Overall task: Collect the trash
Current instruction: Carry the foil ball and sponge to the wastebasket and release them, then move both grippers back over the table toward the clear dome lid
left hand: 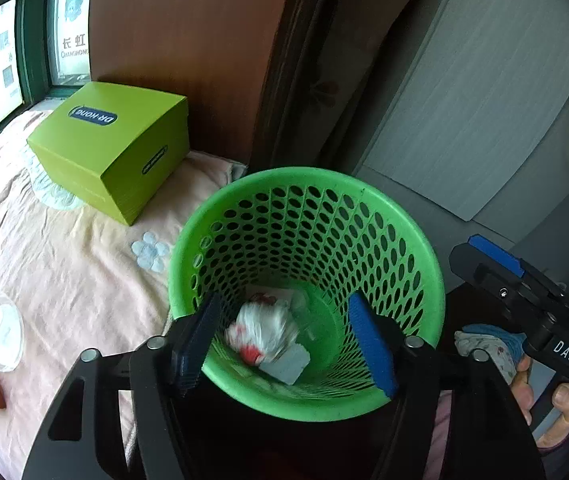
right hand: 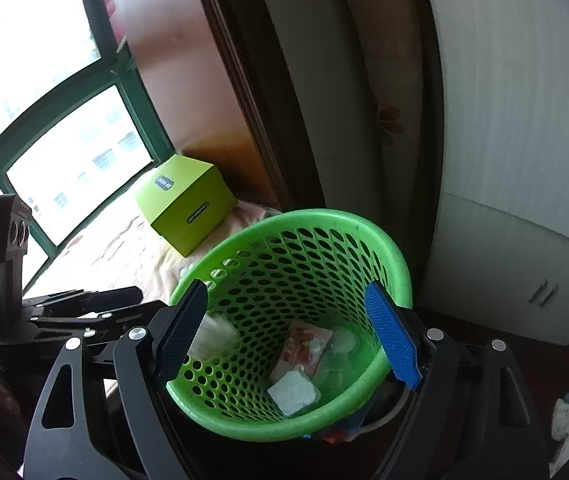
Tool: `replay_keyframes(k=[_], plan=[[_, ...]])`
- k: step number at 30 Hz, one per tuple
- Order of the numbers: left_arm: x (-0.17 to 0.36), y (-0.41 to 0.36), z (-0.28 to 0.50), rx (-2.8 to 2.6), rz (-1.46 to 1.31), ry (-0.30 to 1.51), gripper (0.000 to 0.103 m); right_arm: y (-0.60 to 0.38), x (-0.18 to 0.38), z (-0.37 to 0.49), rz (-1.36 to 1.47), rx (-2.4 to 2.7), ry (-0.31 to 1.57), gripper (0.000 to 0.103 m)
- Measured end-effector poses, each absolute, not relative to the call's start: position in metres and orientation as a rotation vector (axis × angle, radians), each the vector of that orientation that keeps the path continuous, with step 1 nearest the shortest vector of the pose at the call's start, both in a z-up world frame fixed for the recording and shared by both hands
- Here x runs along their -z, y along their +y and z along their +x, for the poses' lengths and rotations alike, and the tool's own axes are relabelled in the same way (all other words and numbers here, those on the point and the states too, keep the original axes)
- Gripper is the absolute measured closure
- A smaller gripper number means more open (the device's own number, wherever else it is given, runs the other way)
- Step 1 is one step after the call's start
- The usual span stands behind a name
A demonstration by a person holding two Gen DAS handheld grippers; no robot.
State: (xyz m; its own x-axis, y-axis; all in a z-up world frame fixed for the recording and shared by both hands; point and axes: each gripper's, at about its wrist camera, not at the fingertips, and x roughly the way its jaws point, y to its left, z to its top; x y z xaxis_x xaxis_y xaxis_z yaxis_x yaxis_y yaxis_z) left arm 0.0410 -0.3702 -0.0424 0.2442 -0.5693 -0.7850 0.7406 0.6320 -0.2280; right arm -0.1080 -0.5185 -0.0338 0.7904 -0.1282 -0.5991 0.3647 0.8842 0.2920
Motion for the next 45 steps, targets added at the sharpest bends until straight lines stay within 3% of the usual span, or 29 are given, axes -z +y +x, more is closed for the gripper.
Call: replay_keyframes(k=[12, 45], plan=[[0.030, -0.322, 0.053, 0.811, 0.181, 0.958, 0.034, -0.492, 0.027, -0.096, 0.388, 0.213, 0.609, 0.021], [0.058, 0.025, 0.111, 0.174, -0.027, 0.970, 0.033, -0.270, 0.045, 0.040, 0.199, -0.235, 0.758, 0.019]])
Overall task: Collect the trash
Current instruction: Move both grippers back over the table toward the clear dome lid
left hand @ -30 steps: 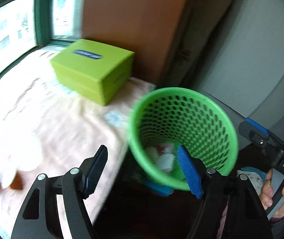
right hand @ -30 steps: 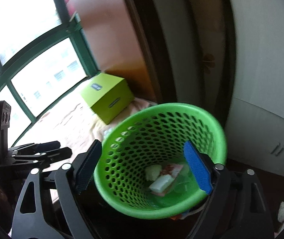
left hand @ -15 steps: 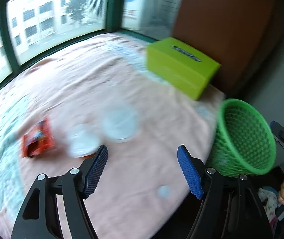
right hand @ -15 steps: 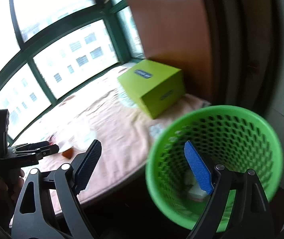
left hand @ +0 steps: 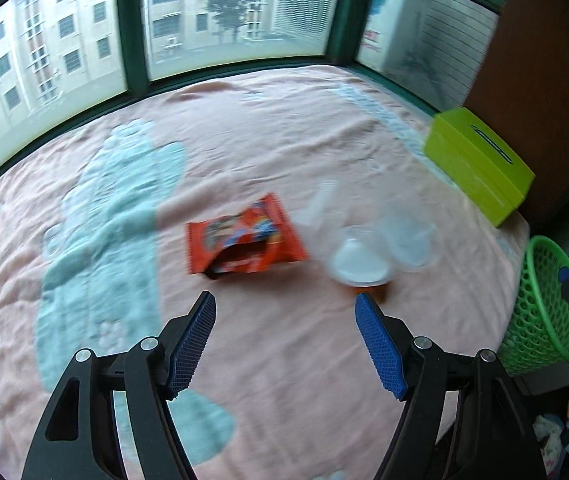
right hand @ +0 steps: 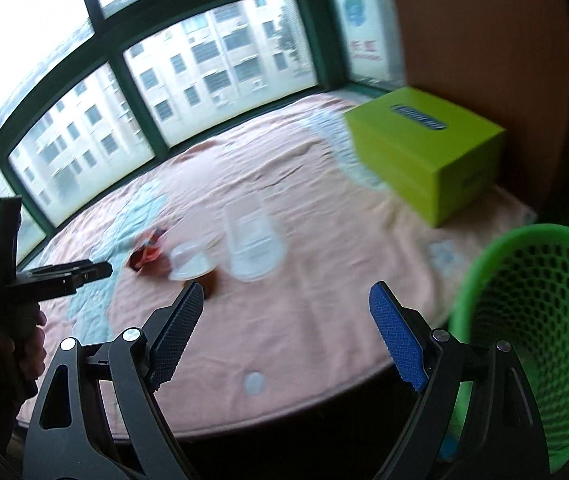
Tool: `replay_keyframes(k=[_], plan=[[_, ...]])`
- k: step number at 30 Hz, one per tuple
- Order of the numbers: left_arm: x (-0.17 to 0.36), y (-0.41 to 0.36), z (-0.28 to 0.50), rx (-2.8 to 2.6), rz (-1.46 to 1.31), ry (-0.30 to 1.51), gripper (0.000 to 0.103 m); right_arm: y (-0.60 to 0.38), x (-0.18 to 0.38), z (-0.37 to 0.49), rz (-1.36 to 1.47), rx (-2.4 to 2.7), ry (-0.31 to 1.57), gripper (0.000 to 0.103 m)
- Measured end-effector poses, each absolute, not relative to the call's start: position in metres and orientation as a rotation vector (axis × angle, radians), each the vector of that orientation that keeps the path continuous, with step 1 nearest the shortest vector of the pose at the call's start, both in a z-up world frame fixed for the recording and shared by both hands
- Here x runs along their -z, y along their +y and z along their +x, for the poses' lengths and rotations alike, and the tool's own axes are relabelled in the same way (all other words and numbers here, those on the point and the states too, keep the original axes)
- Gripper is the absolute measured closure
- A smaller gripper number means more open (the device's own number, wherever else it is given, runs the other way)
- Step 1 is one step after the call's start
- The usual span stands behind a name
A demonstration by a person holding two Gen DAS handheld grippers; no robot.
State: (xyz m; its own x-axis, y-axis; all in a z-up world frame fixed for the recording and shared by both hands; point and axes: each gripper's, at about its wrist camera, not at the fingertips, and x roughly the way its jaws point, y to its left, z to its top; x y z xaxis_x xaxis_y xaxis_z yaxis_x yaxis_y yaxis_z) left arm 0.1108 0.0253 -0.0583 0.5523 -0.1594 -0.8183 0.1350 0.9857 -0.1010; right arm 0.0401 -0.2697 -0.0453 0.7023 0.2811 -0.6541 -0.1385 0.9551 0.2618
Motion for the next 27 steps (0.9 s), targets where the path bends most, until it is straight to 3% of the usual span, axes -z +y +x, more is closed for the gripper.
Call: replay_keyframes(k=[11, 27], plan=[[0.072, 0.073, 0.105, 0.100, -0.078, 0.990, 0.033, -0.182, 0.067, 0.088, 0.098, -0.412, 0.825, 0.019], [0.085, 0.086, 0.118, 0.115, -0.017, 1.017, 0.033, -0.123, 0.104, 0.156, -0.051, -0.462, 0.934, 0.031]])
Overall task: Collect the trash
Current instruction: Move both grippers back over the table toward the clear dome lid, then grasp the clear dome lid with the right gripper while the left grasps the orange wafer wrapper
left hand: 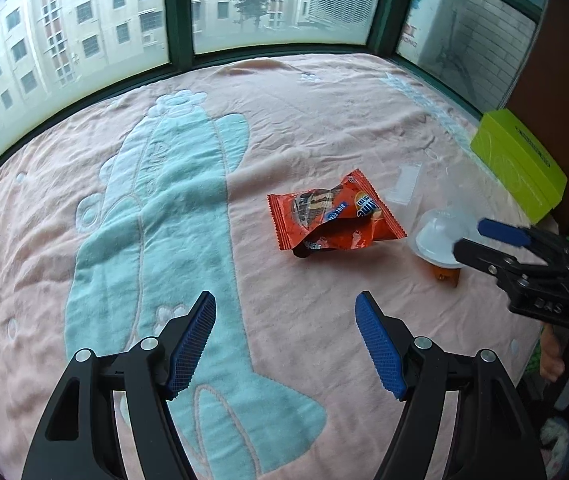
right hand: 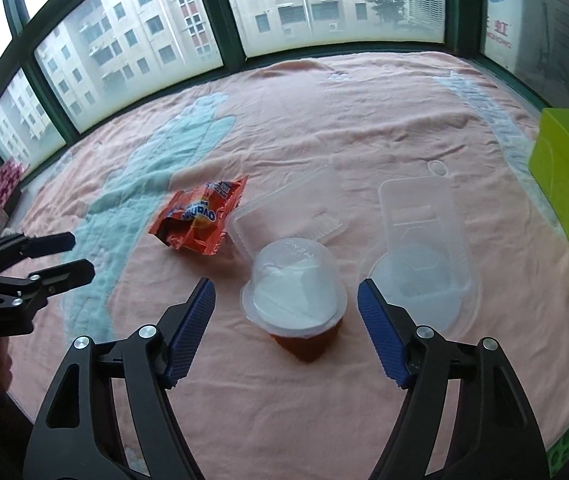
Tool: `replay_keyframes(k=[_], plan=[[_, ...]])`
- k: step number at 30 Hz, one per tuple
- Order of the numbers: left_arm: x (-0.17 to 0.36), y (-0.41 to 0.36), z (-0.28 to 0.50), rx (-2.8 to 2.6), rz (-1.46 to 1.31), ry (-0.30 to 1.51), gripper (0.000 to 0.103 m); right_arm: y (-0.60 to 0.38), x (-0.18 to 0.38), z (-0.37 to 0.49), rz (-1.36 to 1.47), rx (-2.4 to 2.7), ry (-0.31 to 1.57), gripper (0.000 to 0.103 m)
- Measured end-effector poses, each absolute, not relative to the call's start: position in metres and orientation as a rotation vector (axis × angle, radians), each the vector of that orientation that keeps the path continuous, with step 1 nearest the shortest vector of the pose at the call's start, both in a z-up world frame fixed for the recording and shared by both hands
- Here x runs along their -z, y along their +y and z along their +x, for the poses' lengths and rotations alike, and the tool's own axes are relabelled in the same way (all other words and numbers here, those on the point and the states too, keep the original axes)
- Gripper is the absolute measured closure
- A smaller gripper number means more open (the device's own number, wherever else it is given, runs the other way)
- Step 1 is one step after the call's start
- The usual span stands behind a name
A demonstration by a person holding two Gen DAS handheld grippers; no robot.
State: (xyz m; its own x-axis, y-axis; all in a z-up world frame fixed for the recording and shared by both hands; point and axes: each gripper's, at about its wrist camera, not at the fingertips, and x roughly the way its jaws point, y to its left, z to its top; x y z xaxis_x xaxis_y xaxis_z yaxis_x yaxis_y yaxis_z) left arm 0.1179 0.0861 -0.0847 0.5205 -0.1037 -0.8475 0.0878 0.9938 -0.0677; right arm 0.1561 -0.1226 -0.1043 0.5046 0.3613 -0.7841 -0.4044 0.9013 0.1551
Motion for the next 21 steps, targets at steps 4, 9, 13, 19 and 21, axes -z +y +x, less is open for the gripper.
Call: replay_keyframes(k=[4, 9, 13, 19, 21], plan=[[0.089, 0.082, 0.126, 0.138, 0.050, 1.024, 0.029, -0.118, 0.112, 0.164, -0.081, -0.452, 0.949, 0.031], [0.094, 0.076, 0.138, 0.197, 0.120, 1.041, 0.029, -0.115, 0.122, 0.170, -0.107, -0.439, 0.977, 0.043], [0.096, 0.070, 0.148, 0.250, 0.171, 1.042, 0.026, -0.117, 0.120, 0.166, -0.087, -0.449, 0.967, 0.045], [0.096, 0.055, 0.164, 0.349, 0.285, 1.030, 0.019, -0.127, 0.100, 0.150, -0.050, -0.477, 0.935, 0.046], [0.098, 0.048, 0.171, 0.405, 0.328, 1.030, 0.018, -0.132, 0.093, 0.144, -0.033, -0.481, 0.931, 0.046]])
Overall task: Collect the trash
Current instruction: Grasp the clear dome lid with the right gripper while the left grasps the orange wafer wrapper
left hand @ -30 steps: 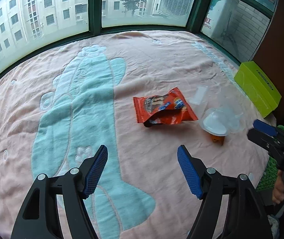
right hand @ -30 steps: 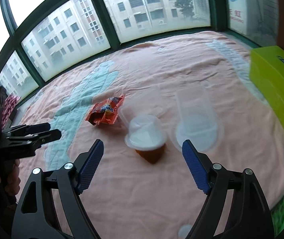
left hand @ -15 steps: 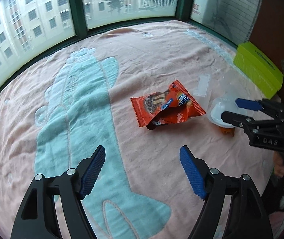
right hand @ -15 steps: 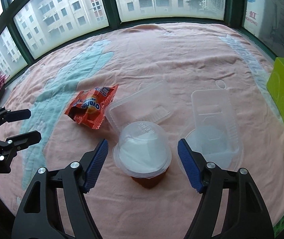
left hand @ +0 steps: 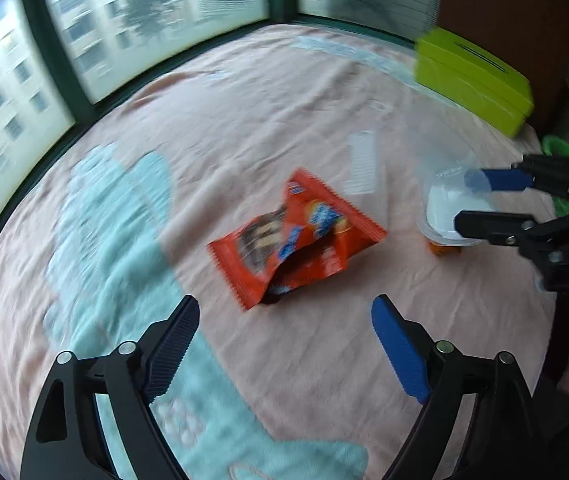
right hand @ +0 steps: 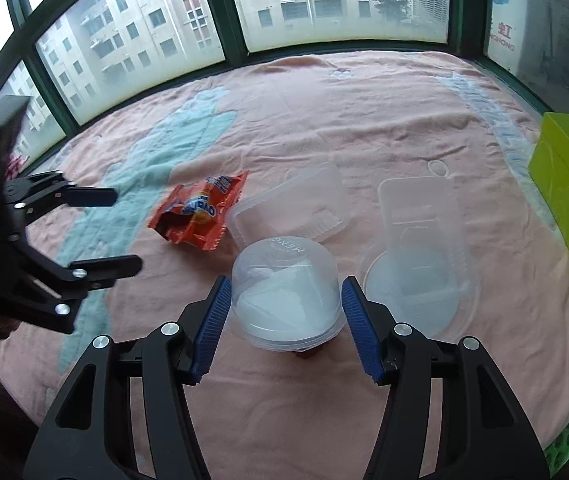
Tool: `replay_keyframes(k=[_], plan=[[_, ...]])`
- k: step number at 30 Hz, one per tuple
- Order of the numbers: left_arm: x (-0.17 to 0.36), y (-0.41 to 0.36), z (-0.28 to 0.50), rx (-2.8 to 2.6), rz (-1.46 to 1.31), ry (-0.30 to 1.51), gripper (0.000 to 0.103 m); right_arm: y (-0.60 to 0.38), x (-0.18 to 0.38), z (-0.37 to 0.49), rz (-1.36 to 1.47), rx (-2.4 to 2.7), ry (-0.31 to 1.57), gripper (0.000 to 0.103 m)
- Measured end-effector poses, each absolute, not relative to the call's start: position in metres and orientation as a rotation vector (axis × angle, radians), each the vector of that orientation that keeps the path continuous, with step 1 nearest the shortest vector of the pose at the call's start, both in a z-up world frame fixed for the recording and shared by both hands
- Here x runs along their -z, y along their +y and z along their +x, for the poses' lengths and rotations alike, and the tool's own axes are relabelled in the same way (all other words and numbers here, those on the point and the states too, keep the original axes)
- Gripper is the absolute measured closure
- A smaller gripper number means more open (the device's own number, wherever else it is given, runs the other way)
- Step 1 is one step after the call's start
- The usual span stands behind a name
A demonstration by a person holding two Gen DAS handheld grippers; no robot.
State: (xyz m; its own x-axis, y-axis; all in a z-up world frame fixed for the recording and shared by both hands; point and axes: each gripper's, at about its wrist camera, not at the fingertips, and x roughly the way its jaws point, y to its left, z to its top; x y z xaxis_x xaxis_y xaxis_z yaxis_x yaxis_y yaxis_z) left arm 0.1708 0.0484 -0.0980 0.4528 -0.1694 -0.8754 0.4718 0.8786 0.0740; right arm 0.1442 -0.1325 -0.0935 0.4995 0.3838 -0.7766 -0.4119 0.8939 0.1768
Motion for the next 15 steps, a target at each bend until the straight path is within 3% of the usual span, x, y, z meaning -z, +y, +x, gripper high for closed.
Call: replay_keyframes(k=[8, 15], plan=[[0.105, 0.032, 0.203, 0.561, 0.481, 1.021, 0.010, -0.164, 0.064, 0.116, 0.039, -0.451, 0.896, 0.046], [0.117, 0.016, 0.226, 0.645, 0.562, 1.029, 0.010, -0.185, 0.059, 0.097, 0.082, -0.399, 0.897, 0.046]])
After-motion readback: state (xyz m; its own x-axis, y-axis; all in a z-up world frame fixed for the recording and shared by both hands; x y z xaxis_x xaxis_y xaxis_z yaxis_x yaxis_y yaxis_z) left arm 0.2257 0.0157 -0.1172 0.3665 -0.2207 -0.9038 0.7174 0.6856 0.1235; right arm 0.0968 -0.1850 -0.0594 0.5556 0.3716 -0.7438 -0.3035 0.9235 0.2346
